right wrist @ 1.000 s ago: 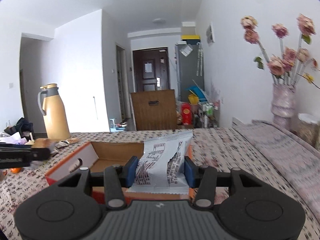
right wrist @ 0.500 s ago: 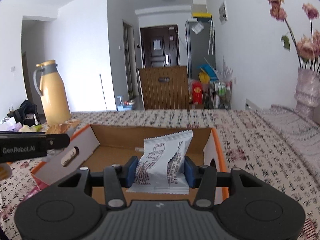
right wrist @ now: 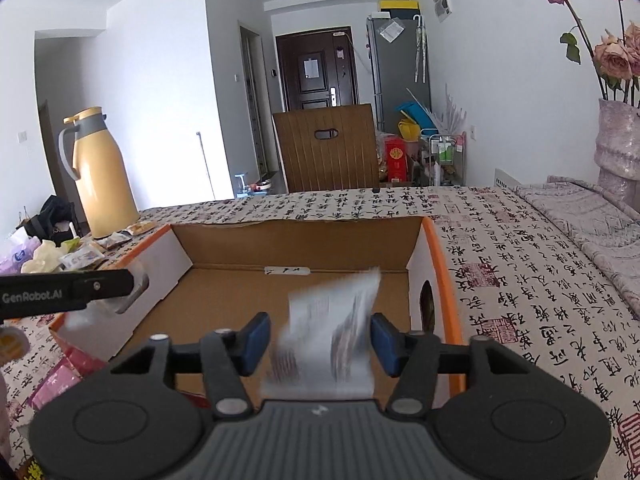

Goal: Organize snacks
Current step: 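Carry both packets over the cardboard box and open both grippers to drop them, then move both open grippers back toward the snack pile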

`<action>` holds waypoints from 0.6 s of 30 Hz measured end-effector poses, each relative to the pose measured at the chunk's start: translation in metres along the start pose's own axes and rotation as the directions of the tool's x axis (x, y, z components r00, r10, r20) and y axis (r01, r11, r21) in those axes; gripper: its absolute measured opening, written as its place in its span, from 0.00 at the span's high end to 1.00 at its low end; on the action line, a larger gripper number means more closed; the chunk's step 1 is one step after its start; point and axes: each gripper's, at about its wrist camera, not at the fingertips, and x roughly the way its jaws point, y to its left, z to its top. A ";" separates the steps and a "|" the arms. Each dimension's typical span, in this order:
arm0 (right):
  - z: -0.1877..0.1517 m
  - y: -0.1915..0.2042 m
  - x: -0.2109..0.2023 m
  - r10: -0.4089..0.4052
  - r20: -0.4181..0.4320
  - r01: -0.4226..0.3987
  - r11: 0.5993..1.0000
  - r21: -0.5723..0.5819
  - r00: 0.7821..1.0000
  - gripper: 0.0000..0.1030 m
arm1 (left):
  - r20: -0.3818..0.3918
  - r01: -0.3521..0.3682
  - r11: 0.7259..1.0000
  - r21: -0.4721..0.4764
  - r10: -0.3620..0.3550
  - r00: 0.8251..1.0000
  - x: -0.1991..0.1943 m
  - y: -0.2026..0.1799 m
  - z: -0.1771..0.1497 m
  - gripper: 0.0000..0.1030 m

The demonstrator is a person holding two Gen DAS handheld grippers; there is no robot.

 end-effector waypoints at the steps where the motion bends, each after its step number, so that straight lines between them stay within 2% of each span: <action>1: 0.000 -0.001 -0.002 -0.005 0.007 0.005 1.000 0.001 1.000 0.25 | 0.011 -0.008 1.000 0.001 0.008 1.000 -0.002 -0.001 0.000 0.12; 2: 0.000 0.000 -0.004 -0.014 0.014 0.014 1.000 0.002 1.000 0.21 | 0.020 -0.013 1.000 0.001 0.013 1.000 -0.005 -0.001 0.001 0.09; 3: -0.001 0.000 -0.006 -0.022 0.025 0.022 1.000 0.001 0.999 0.15 | 0.030 -0.016 1.000 -0.002 0.016 0.999 -0.007 -0.001 0.001 0.01; 6: 0.000 -0.002 -0.010 -0.027 0.045 0.026 1.000 0.013 0.999 0.00 | 0.049 -0.026 1.000 -0.008 0.026 0.998 -0.011 -0.001 0.002 0.00; 14: 0.003 -0.006 -0.017 -0.028 0.068 0.026 0.999 0.030 0.997 0.00 | 0.069 -0.029 0.999 -0.016 0.030 0.997 -0.020 -0.001 0.005 0.00; 18: 0.008 -0.004 -0.025 -0.040 0.096 0.038 0.999 0.030 0.995 0.00 | 0.080 -0.054 0.998 -0.011 0.055 0.995 -0.029 -0.004 0.008 0.00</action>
